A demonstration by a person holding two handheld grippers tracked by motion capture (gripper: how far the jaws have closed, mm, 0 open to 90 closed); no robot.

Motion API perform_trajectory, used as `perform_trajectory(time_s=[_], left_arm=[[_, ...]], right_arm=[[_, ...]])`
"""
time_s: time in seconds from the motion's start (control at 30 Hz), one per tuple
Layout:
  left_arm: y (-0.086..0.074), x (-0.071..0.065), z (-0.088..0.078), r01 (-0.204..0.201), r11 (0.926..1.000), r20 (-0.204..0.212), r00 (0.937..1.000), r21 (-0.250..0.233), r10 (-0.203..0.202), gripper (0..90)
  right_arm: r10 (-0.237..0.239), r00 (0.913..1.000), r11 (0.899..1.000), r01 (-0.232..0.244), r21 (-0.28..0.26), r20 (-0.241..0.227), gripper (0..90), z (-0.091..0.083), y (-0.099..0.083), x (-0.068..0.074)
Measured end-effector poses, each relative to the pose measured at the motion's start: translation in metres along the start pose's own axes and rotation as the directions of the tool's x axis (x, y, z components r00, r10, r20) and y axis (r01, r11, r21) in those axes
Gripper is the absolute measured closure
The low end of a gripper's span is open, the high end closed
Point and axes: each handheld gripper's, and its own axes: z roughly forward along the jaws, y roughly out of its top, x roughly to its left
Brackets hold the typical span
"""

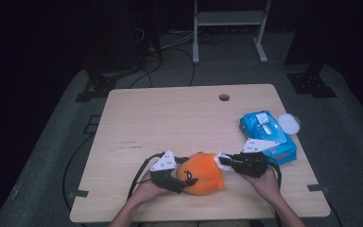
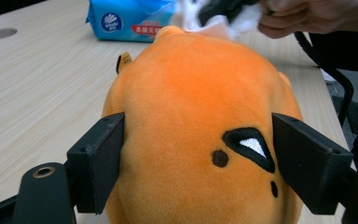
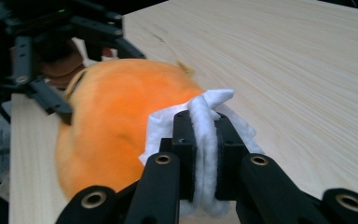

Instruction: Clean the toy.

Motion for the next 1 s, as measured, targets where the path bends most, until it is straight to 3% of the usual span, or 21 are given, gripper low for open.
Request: perform_trajectory(time_s=[0.07, 0.1, 0.2, 0.3, 0.47, 0.6, 0.63, 0.77, 0.83, 0.87, 0.9, 0.93, 1.0], left_arm=[[0.0, 0.002, -0.001, 0.008, 1.0, -0.006, 1.0, 0.006, -0.008, 22.4], [-0.001, 0.006, -0.003, 0.042, 0.9991, -0.014, 0.999, 0.006, -0.042, 22.9], [-0.002, 0.01, -0.004, 0.078, 0.997, -0.015, 0.9969, 0.005, -0.078, 23.4], [-0.005, 0.017, -0.005, 0.138, 0.9904, -0.014, 0.9903, -0.007, -0.138, 23.4], [-0.003, 0.015, -0.004, 0.143, 0.9897, -0.021, 0.9895, -0.007, -0.143, 22.1], [0.0, 0.014, -0.005, 0.124, 0.9921, 0.006, 0.9923, -0.023, -0.123, 14.5], [0.002, 0.012, -0.005, 0.1, 0.9949, 0.011, 0.9949, -0.016, -0.1, 13.1], [0.002, 0.011, -0.004, 0.075, 0.9971, -0.01, 0.9971, -0.012, -0.075, 18.6], [0.003, 0.013, -0.002, 0.104, 0.9945, -0.035, 0.9939, -0.012, -0.104, 25.4], [0.004, 0.015, 0.0, 0.145, 0.9892, -0.051, 0.988, -0.021, -0.146, 26.4], [0.004, 0.015, 0.0, 0.145, 0.9892, -0.051, 0.988, -0.021, -0.146, 26.7], [0.003, 0.016, 0.0, 0.149, 0.9886, -0.054, 0.9873, -0.021, -0.15, 26.7], [0.004, 0.015, -0.001, 0.139, 0.99, -0.065, 0.9879, -0.024, -0.141, 26.0]], right_arm=[[-0.014, 0.9999, 1.0, 0.014, 0.004, -0.009, 81.1, 0.001, 0.001, 0.004], [-0.018, 0.9995, 1.0, 0.018, 0.011, -0.027, 81.1, 0.0, 0.0, 0.007], [-0.02, 0.9989, 1.0, 0.02, 0.022, -0.043, 81.1, -0.001, -0.002, 0.008], [-0.035, 0.9926, 0.999, 0.039, 0.032, -0.116, 81.0, -0.004, -0.004, 0.016], [-0.051, 0.9902, 0.998, 0.055, 0.027, -0.13, 81.0, -0.002, -0.001, 0.019], [-0.047, 0.994, 0.998, 0.05, 0.032, -0.099, 81.0, 0.0, -0.001, 0.015], [-0.048, 0.9957, 0.998, 0.051, 0.036, -0.08, 81.0, -0.001, -0.002, 0.012], [-0.048, 0.9963, 0.998, 0.051, 0.036, -0.071, 81.1, -0.003, -0.003, 0.014], [-0.092, 0.9903, 0.995, 0.094, 0.013, -0.104, 81.1, 0.001, 0.002, 0.027], [-0.105, 0.988, 0.994, 0.107, 0.014, -0.113, 81.1, 0.003, 0.003, 0.031], [-0.135, 0.9838, 0.99, 0.139, 0.021, -0.118, 81.1, 0.008, 0.005, 0.037], [-0.135, 0.9838, 0.99, 0.139, 0.021, -0.118, 81.1, 0.008, 0.005, 0.037], [-0.176, 0.9802, 0.983, 0.179, 0.032, -0.092, 81.1, 0.012, 0.006, 0.044]])
